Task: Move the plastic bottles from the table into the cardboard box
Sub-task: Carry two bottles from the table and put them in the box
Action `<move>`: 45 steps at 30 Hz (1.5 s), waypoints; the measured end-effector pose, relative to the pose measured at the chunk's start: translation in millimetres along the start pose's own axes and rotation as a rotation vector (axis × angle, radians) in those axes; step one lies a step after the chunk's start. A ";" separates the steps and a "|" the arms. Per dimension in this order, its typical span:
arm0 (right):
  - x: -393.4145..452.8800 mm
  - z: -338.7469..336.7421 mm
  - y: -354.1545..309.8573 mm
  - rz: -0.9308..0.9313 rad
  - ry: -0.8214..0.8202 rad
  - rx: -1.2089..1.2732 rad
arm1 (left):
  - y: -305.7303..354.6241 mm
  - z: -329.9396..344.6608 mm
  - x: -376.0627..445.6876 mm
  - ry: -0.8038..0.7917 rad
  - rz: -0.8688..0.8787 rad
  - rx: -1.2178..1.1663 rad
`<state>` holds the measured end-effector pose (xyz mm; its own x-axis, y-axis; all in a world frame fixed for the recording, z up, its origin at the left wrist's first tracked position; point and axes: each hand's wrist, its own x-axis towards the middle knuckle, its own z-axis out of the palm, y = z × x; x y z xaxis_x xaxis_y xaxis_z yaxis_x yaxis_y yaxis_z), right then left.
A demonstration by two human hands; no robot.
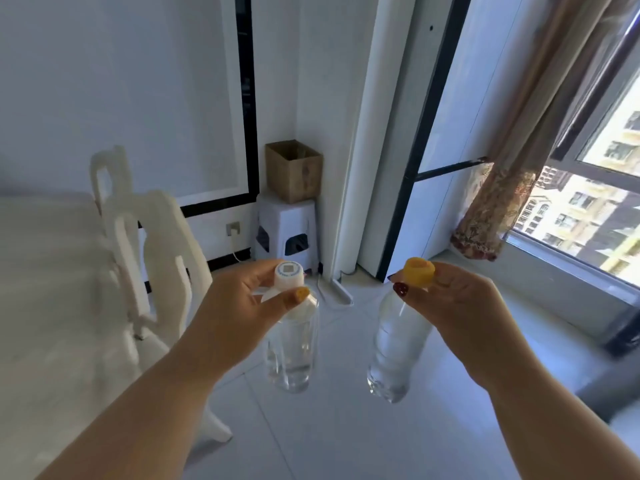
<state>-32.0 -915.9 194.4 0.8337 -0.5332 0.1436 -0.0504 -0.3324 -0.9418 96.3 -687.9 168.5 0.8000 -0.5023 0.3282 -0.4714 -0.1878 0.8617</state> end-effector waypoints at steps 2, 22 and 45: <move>36.5 -13.7 7.6 -0.011 0.010 -0.038 | -5.0 19.2 35.1 -0.026 0.007 0.026; 500.2 16.0 45.8 -0.092 0.017 -0.058 | -114.2 58.7 479.1 -0.020 0.008 0.096; 1068.2 208.0 60.1 -0.236 -0.075 -0.006 | -318.6 -0.5 981.3 0.276 -0.064 0.157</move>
<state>969.9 -1343.6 227.9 0.8612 -0.3814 0.3361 0.1471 -0.4459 -0.8829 1031.7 -1120.5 216.2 0.8901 -0.2415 0.3864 -0.4514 -0.3506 0.8206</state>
